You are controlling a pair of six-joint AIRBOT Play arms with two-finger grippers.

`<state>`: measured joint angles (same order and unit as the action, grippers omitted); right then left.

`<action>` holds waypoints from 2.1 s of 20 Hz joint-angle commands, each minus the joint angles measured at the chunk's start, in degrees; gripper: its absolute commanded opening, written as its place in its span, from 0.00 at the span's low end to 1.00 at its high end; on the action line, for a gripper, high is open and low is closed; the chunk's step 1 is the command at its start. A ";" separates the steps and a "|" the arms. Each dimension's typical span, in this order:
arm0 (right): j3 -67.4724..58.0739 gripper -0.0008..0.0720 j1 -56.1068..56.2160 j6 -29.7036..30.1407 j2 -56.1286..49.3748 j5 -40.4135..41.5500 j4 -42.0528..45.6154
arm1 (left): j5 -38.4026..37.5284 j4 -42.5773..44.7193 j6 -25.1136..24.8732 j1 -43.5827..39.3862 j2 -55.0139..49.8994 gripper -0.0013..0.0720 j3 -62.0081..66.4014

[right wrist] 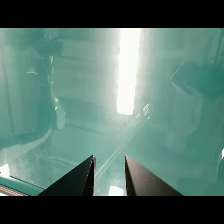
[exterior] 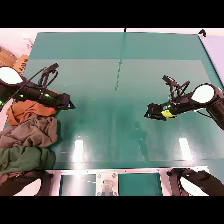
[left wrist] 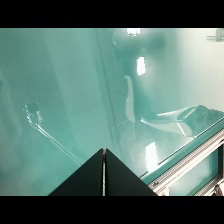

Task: Fold the shirts.

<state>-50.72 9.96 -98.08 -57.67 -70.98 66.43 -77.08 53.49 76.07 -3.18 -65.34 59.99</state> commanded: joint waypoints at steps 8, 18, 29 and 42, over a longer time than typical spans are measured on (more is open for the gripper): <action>0.50 0.33 0.07 -0.02 -0.02 -0.04 0.00 | 0.09 0.07 0.00 0.02 0.00 0.04 -0.02; 0.50 0.33 0.07 -0.02 -0.02 1.49 -0.02 | 7.74 -3.34 0.02 0.00 0.00 0.04 -0.02; 0.52 0.32 0.07 -0.02 -0.02 4.00 -3.23 | 17.42 2.27 0.24 0.02 0.00 0.04 0.02; 0.52 0.46 -4.07 0.22 -0.09 14.10 -1.27 | 16.76 36.89 2.10 13.66 -13.64 0.98 -0.15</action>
<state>-50.22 7.79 -97.91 -57.71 -59.55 64.49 -57.89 89.73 84.93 8.97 -73.38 59.83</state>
